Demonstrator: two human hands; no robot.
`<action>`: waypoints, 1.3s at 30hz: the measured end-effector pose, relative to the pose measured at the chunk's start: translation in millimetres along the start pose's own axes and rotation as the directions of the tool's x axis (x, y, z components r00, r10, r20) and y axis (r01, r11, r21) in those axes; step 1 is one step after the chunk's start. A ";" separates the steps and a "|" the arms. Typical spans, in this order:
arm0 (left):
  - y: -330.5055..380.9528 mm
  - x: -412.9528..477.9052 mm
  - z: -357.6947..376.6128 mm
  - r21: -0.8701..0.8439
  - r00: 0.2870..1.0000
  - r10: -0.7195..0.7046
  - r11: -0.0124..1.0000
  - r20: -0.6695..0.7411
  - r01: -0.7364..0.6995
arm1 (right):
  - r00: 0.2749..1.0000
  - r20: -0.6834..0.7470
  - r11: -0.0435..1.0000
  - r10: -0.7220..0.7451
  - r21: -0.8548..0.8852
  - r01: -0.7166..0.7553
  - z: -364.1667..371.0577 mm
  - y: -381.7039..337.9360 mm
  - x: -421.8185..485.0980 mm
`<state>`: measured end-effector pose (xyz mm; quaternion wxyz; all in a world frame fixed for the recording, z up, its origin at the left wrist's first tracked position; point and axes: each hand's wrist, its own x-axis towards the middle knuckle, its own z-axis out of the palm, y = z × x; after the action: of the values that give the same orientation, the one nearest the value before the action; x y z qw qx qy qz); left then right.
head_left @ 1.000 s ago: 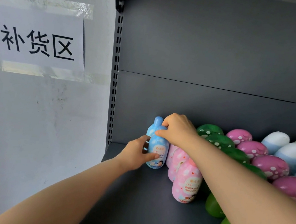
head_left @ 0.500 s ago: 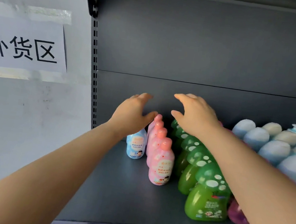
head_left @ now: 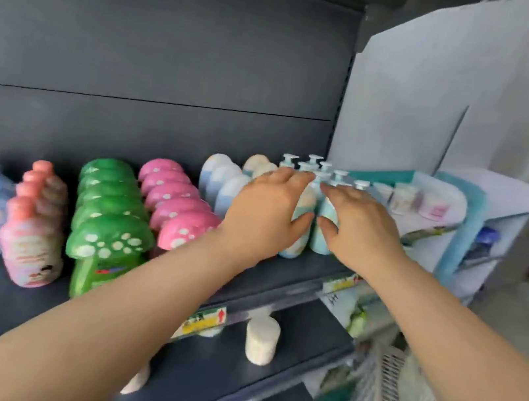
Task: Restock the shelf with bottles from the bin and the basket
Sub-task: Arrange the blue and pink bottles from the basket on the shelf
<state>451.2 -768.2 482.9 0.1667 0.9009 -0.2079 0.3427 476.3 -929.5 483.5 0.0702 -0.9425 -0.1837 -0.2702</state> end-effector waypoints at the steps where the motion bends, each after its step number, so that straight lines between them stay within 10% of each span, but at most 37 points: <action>1: 20.0 5.5 19.3 -0.024 1.000 0.019 1.000 0.015 -0.019 | 0.999 0.015 0.999 0.035 -0.024 -0.035 -2.2 25.8 -13.7; 17: 191.2 67.8 298.4 -0.248 0.909 0.244 0.955 0.338 -0.164 | 0.844 0.124 0.851 0.522 -0.138 -0.507 33.9 324.4 -167.7; 30: 224.8 73.8 525.7 -0.363 0.685 0.237 0.931 0.689 0.044 | 0.516 0.304 0.579 0.801 -0.171 -0.797 146.2 466.7 -256.1; 39: 245.6 54.7 638.1 -0.282 0.568 0.101 0.929 0.816 0.239 | 0.432 0.489 0.542 0.758 -0.104 -0.834 248.9 560.8 -258.9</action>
<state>718.0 -1275.7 106.5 0.2274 0.9166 -0.2845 -0.1649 608.4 -1469.1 116.3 0.2136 -0.9423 0.2522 0.0525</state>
